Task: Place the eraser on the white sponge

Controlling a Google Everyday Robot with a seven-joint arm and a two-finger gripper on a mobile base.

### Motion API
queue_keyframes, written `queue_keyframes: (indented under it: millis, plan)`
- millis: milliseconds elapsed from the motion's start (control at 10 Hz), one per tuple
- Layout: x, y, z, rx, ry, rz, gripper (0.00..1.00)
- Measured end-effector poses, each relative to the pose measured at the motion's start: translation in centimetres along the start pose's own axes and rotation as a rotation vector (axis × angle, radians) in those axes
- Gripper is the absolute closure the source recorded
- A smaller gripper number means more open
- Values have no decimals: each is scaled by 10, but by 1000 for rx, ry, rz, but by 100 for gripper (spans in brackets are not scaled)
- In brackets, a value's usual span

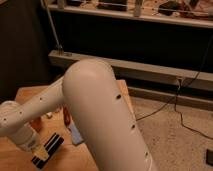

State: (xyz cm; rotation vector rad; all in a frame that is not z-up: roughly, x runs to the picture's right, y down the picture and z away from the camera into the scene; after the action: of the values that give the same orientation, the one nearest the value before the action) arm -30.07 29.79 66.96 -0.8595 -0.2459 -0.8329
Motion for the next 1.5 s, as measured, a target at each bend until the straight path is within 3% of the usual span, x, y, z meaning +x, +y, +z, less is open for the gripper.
queue_keyframes:
  millis: [400,700,1200,1500]
  plan:
    - [27,23,16,47,-42,188,100]
    - [60,42,20,85,-47,287,100]
    - [102,41,-3,154,-2,309,100]
    - [118,28,-4,224,-13,339,100]
